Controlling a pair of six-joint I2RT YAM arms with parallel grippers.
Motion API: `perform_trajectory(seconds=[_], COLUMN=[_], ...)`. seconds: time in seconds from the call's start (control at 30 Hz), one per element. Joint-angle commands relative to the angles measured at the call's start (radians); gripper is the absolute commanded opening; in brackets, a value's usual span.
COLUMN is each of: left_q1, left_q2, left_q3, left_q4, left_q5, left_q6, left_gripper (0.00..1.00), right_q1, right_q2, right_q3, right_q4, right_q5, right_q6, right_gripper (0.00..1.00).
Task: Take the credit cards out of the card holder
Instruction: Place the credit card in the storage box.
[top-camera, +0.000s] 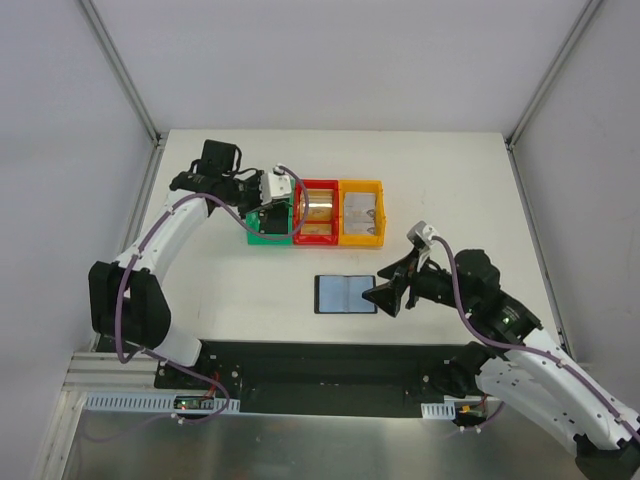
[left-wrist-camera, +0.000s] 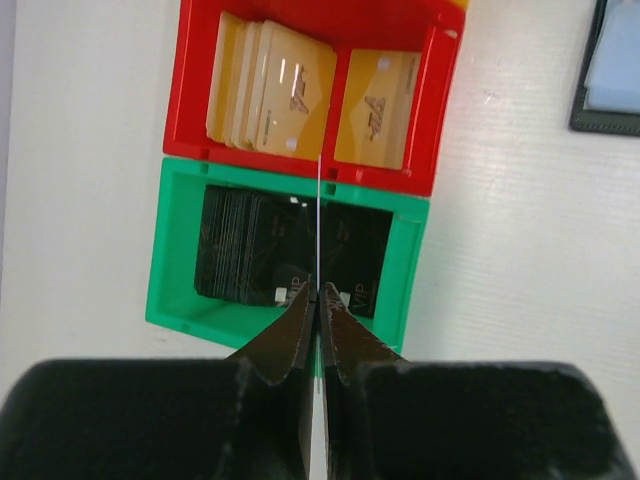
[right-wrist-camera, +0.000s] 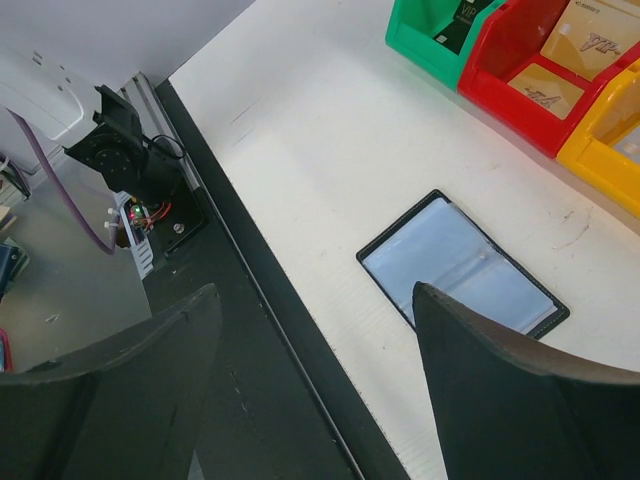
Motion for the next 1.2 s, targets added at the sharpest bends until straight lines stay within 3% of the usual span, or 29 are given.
perform_trajectory(seconds=[0.0,0.43,1.17], left_q1=[0.03,0.045,-0.004], left_q2=[0.036,0.177,0.362], left_q3=[0.089,0.176,0.281], left_q4=[-0.114,-0.19,-0.191], left_q5=[-0.035,-0.09,-0.188], left_q6=[0.122,0.262,0.344], left_gripper=[0.0,0.0,0.0], right_q1=[-0.002,-0.003,-0.003], right_q2=[-0.016,-0.013,0.047], right_q3=[0.008,-0.009,-0.028], right_q4=[0.018,0.005,0.044], right_q5=[-0.018,-0.027,-0.005], right_q6=[0.021,0.046,0.072], right_gripper=[0.79,0.79,0.78])
